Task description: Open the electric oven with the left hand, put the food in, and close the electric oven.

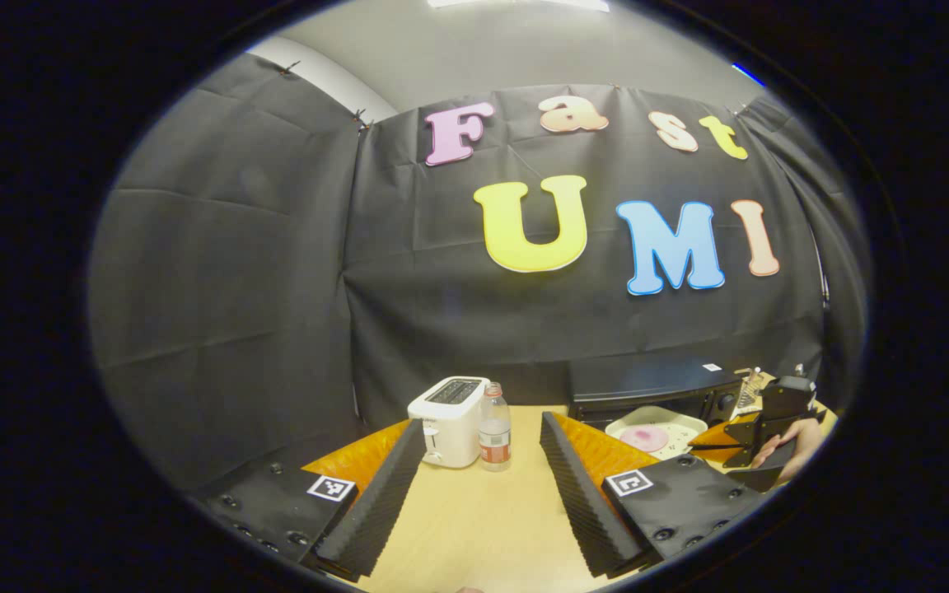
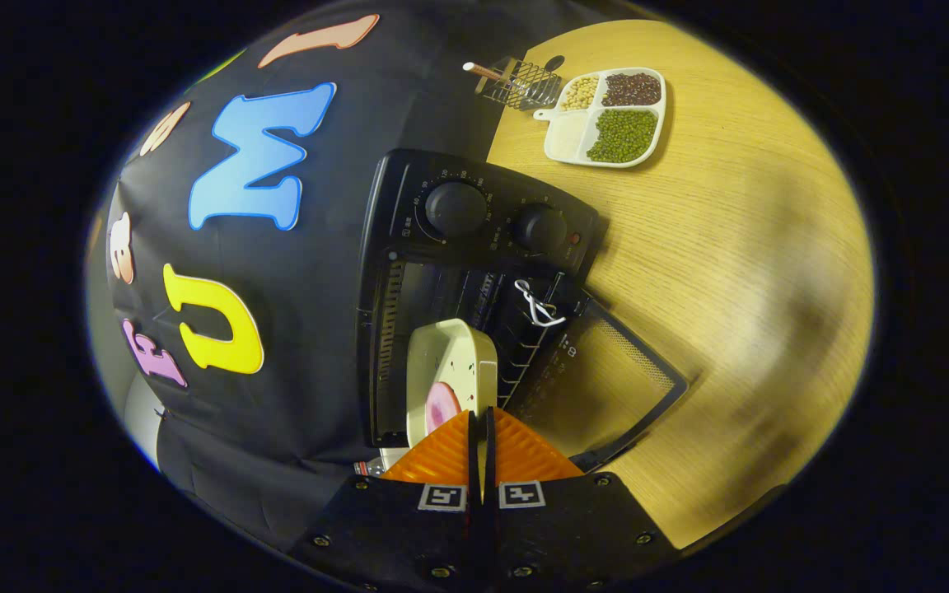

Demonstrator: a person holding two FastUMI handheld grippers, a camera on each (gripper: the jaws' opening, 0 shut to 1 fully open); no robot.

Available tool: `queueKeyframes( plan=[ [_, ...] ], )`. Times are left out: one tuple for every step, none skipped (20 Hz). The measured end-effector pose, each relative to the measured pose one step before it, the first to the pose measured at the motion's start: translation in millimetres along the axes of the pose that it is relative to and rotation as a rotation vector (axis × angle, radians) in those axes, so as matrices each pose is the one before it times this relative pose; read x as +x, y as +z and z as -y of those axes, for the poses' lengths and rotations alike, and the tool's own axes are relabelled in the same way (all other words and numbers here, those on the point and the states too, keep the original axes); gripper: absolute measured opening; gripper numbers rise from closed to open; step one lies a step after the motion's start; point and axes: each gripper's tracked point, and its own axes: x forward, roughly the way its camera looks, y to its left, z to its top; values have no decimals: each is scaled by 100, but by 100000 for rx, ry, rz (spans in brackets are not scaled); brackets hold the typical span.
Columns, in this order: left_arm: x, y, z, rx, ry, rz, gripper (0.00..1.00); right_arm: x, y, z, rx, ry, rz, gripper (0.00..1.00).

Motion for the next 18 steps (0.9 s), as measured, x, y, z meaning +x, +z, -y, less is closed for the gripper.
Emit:
queueKeyframes(
  plan=[
    [531, 198, -211, -116, -170, 43, 99, 773, -38, -172, 2362, 60, 2039, 0],
    [403, 137, -311, 235, -116, 54, 99, 621, -150, -199, 2302, 74, 2298, 0],
    [255, -89, -454, 694, 125, 78, 95, 704, 66, -17, 1934, -58, 2041, 0],
    [248, 50, -364, 834, 124, 78, 99, 681, 22, -101, 1399, -73, 2400, 0],
    [173, -32, -390, 974, 193, 34, 99, 676, 167, -86, 1089, 219, 2777, 0],
    [118, 31, -414, 775, 244, 11, 99, 524, 221, -82, 904, 144, 2918, 0],
    [126, -121, -668, 762, 524, -76, 99, 623, 226, -76, 1245, 122, 2681, 0],
    [17, -54, -538, 411, 581, -383, 99, 567, 206, -145, 1784, 171, 2303, 0],
    [-58, -364, -365, 222, 584, -886, 99, 473, 56, -63, 1436, -220, 1788, 0],
    [-22, -170, -422, 21, 692, -569, 99, 424, 118, -104, 1017, -179, 1450, 0],
    [-34, -223, -552, 106, 1049, -603, 99, 334, 88, -96, 393, 35, 1692, 0],
    [-29, -180, -466, -108, 971, -503, 99, 367, 46, -88, -9, -406, 2182, 1],
    [-139, -289, -235, -284, 574, -598, 99, 350, 86, -188, -188, 152, 1903, 1],
    [-145, -280, -261, -77, 714, -507, 99, 388, -1, -95, -17, 76, 1303, 1],
    [-248, -183, -326, 219, 732, -443, 99, 434, -168, -28, 563, -470, 451, 1],
    [-143, -115, -189, 241, 591, -98, 99, 368, -127, -138, 835, -236, 436, 0],
    [-149, -141, -309, 320, 612, -109, 99, 408, -113, 108, -74, -738, -196, 0],
    [-33, -152, -230, 190, 674, -37, 99, 328, -257, -40, -244, -558, -403, 0]
  ],
)
